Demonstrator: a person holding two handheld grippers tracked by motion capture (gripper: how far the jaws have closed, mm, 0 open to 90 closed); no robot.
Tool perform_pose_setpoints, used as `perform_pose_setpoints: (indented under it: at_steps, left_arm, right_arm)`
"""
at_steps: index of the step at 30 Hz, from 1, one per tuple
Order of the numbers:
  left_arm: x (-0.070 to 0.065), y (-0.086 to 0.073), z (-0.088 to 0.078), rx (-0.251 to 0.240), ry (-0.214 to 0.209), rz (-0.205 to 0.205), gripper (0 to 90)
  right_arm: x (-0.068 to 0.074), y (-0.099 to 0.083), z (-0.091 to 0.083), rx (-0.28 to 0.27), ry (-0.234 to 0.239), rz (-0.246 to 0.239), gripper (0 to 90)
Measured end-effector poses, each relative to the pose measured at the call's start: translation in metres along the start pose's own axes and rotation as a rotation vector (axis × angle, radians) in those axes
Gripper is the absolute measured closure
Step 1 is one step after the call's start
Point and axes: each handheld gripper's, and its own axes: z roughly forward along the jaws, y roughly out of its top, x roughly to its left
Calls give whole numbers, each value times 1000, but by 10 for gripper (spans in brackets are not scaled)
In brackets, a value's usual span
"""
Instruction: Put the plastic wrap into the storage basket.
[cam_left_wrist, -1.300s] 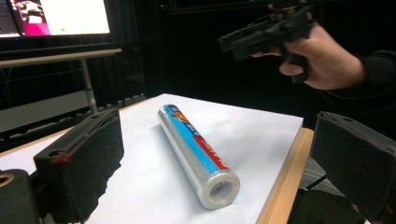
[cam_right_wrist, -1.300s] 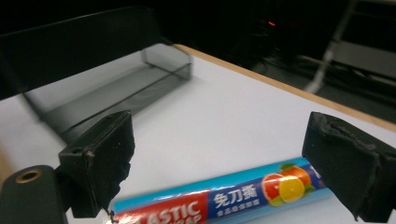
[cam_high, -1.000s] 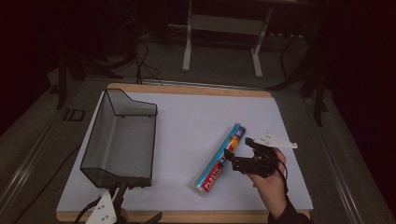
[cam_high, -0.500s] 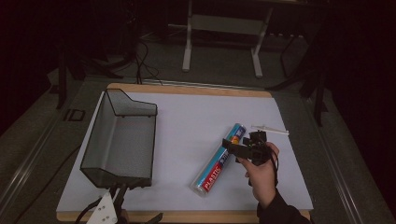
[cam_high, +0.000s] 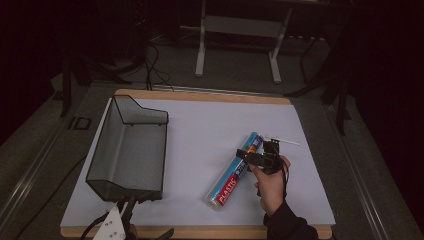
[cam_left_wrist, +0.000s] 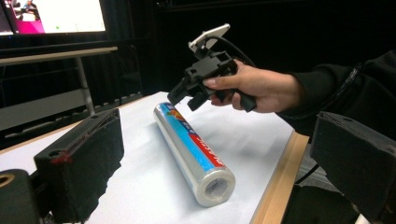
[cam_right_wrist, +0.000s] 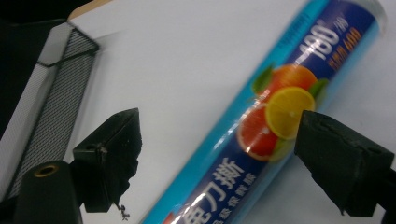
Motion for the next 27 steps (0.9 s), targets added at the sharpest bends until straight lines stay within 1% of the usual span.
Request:
perform_pose_setpoints:
  at_steps: [3, 6, 7, 9, 10, 11, 14, 15, 16, 17, 18, 20, 22, 23, 24, 26, 27]
  left_arm:
    - [0, 0, 0, 0, 0, 1, 37]
    - [0, 0, 0, 0, 1, 1, 38]
    - [0, 0, 0, 1, 1, 2, 37]
    - [0, 0, 0, 2, 1, 2, 37]
    - [0, 0, 0, 4, -1, -1, 37]
    - [0, 0, 0, 5, -1, 0, 38]
    - [0, -1, 1, 9, 0, 2, 38]
    - [0, -1, 1, 10, 0, 4, 39]
    - [0, -1, 1, 10, 0, 4, 38]
    - [0, -1, 1, 11, -1, 2, 38]
    - [0, -1, 1, 12, 0, 3, 39]
    - [0, -1, 1, 12, 1, 4, 39]
    - [0, -1, 1, 13, 0, 3, 39]
    - [0, -1, 1, 13, 1, 3, 39]
    - [0, -1, 1, 13, 1, 3, 39]
    - [0, -1, 1, 17, 1, 3, 40]
    - [0, -1, 1, 18, 1, 3, 40]
  right_arm:
    - [-8, -2, 7, 21, -8, 51, 159]
    - [-11, -5, 12, 52, -25, 68, 163]
    - [-12, -6, 14, 69, -17, 75, 163]
    - [-13, -8, 16, 73, -19, 83, 163]
    - [-14, -9, 18, 77, -14, 94, 162]
    - [-18, -11, 21, 95, 1, 131, 162]
    - [-23, -13, 26, 115, 39, 204, 163]
    - [-24, -13, 27, 120, 48, 222, 162]
    - [-24, -13, 27, 120, 48, 222, 162]
    - [-25, -13, 29, 126, 59, 239, 162]
    - [-27, -13, 31, 135, 73, 274, 163]
    - [-29, -12, 33, 142, 82, 302, 163]
    - [-30, -12, 36, 161, 92, 332, 163]
    - [-32, -13, 40, 179, 104, 360, 180]
    - [-32, -13, 40, 179, 104, 360, 180]
    - [-33, -13, 42, 193, 108, 378, 186]
    - [-34, -14, 47, 217, 113, 387, 240]
